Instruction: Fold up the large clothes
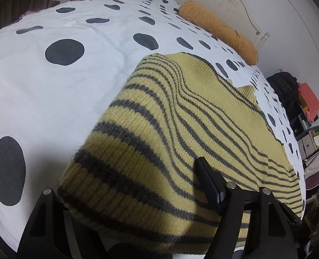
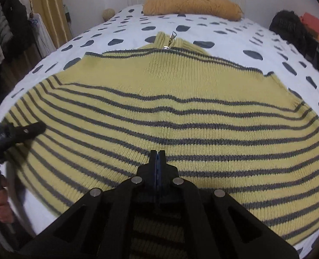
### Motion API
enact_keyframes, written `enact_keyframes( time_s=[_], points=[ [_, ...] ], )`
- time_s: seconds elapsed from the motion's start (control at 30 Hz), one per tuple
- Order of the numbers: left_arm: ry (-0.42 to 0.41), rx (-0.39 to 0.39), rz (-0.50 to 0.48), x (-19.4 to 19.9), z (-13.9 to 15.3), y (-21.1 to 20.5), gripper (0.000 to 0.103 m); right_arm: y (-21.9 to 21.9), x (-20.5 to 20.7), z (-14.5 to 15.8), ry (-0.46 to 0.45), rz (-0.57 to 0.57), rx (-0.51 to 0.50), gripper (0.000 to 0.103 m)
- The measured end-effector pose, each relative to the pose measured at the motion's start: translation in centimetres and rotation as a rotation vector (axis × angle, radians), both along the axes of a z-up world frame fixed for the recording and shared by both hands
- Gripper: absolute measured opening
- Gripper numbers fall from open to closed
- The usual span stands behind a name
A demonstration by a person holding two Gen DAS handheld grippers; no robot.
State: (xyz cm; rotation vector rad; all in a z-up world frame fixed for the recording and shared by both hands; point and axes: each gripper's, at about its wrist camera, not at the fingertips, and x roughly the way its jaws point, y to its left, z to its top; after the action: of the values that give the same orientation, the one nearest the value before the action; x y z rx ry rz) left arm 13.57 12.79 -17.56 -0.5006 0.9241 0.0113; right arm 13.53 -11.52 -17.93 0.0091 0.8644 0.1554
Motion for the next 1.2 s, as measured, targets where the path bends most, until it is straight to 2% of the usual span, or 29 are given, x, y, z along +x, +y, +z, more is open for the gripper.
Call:
enact_keyframes(
  time_s=[0.03,0.07,0.17,0.33,0.43,0.53,0.63,0.73,0.83,0.97,1.07,1.13,1.2],
  points=[
    [-0.008,-0.008,0.009,-0.1,0.3,0.1,0.054,0.0,0.0,0.1,0.002,-0.006,-0.002,0.0],
    [-0.021,-0.026,0.014,-0.3,0.7,0.4,0.038,-0.1,0.0,0.2,0.007,-0.012,0.003,0.0],
    [-0.03,-0.064,0.015,-0.3,1.4,0.7,0.033,-0.7,-0.1,0.2,0.01,-0.018,0.043,0.0],
    [-0.09,-0.091,0.019,-1.1,3.7,0.4,0.031,-1.0,-0.3,0.4,0.01,-0.015,0.07,0.0],
    [-0.129,-0.055,-0.007,-1.2,6.1,-1.0,0.03,-1.2,-0.3,0.4,0.009,-0.009,0.085,0.0],
    [-0.188,-0.057,-0.057,-1.3,9.0,-3.1,0.03,-1.7,-0.4,0.4,0.003,-0.005,0.123,0.0],
    [-0.244,-0.063,-0.138,-1.0,12.4,-6.5,0.03,-2.6,-0.9,0.5,-0.009,-0.003,0.179,0.0],
    [-0.294,-0.013,-0.251,-0.9,15.5,-11.7,0.03,-4.1,-1.9,0.7,-0.034,-0.025,0.245,0.0],
    [-0.319,0.046,-0.373,-1.0,17.0,-17.7,0.03,-6.3,-3.7,0.5,-0.076,-0.06,0.335,0.0],
    [-0.306,0.088,-0.569,-1.9,16.1,-25.8,0.03,-10.1,-6.4,-1.0,-0.111,-0.116,0.53,0.0],
    [-0.239,0.166,-0.749,-2.9,12.6,-32.6,0.031,-11.5,-7.5,-1.6,-0.138,-0.129,0.602,0.0],
    [-0.147,0.186,-0.818,-2.8,9.9,-34.7,0.032,-12.0,-7.8,-2.2,-0.142,-0.137,0.655,0.0],
    [-0.102,0.16,-0.828,-2.7,8.4,-34.9,0.032,-12.8,-8.0,-3.7,-0.145,-0.141,0.733,0.0]
  ],
)
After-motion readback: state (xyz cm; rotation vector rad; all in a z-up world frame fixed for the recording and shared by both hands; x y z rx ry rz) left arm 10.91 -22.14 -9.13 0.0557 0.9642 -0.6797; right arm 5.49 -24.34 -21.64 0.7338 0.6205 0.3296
